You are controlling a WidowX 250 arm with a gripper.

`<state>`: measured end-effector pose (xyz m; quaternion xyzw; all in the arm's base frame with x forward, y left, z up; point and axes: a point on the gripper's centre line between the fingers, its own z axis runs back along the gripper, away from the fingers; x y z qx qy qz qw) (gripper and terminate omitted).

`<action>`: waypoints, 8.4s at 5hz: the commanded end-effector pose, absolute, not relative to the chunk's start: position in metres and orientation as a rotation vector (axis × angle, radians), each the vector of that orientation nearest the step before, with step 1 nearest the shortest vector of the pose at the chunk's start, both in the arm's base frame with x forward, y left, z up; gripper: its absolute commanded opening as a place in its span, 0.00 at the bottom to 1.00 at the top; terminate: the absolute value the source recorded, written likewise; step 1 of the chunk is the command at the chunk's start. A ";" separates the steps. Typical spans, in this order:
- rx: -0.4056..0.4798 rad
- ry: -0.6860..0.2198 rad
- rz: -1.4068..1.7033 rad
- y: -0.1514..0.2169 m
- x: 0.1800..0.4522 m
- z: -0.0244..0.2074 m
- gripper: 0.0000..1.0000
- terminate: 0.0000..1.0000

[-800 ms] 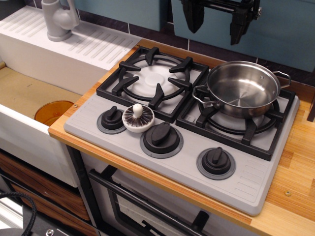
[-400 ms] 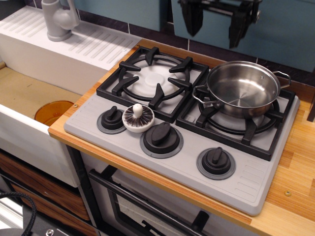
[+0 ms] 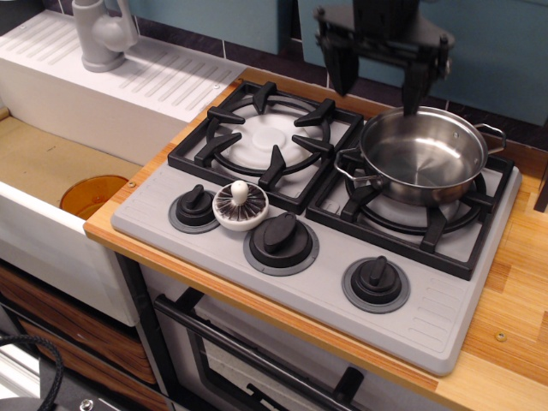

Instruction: Put pot or pan on stove and put mushroom in pot or pan

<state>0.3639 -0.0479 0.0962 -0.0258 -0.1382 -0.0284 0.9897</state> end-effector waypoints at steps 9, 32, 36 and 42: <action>-0.122 -0.418 -0.058 -0.059 0.374 0.055 0.00 0.00; -0.137 -0.228 -0.251 0.106 0.383 0.152 1.00 0.00; -0.137 -0.132 -0.322 0.097 0.383 0.175 1.00 0.00; 0.220 -0.366 -0.186 0.072 0.253 0.116 1.00 0.00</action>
